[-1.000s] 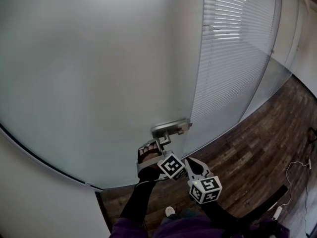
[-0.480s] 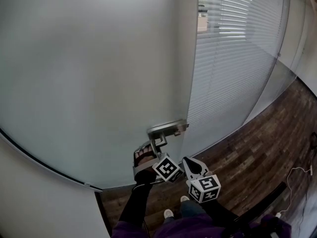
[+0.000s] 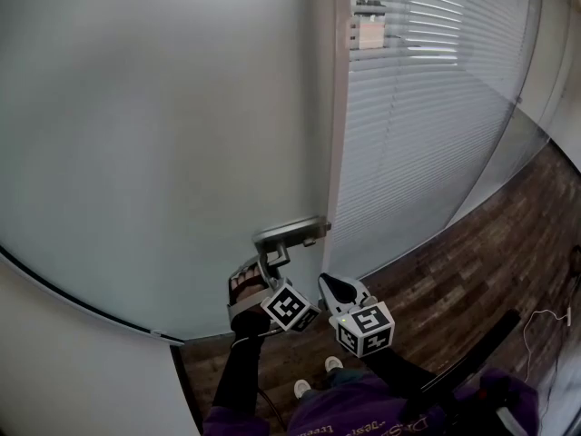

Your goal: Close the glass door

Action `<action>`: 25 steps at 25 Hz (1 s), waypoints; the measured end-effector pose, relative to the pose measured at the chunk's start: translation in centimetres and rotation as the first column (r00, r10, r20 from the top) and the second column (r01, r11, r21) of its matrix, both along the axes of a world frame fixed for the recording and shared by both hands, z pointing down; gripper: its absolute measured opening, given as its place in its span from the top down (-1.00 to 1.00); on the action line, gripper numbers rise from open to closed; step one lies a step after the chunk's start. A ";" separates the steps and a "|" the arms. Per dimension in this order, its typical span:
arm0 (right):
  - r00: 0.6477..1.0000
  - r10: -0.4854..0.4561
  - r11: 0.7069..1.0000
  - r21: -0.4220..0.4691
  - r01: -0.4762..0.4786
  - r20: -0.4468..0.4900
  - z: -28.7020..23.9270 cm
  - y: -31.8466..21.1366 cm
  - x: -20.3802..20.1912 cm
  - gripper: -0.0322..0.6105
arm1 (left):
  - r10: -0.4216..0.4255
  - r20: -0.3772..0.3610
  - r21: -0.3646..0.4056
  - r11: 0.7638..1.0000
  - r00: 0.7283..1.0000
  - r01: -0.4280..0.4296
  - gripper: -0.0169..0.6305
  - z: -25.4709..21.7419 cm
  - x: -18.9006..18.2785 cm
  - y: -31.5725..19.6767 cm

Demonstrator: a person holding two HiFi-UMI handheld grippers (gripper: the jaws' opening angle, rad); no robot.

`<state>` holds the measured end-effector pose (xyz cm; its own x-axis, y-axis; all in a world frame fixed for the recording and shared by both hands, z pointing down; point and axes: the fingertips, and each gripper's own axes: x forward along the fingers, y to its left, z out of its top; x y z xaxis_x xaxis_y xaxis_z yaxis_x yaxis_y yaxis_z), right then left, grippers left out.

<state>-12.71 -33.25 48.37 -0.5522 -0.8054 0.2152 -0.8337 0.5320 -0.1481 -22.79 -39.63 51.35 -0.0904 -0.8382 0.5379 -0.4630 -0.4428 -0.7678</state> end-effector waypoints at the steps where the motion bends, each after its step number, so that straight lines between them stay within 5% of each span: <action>1: 1.000 -0.008 1.000 0.001 0.008 0.000 0.0 -0.3 0.0 0.91 | -0.005 -0.004 0.002 1.000 1.000 0.005 0.60 0.0 0.0 -0.3; 25: 0.993 -0.115 0.993 0.008 0.115 -0.006 1.0 -5.3 0.1 0.91 | -0.094 0.047 0.033 0.995 0.994 0.093 0.59 0.4 -1.7 -4.9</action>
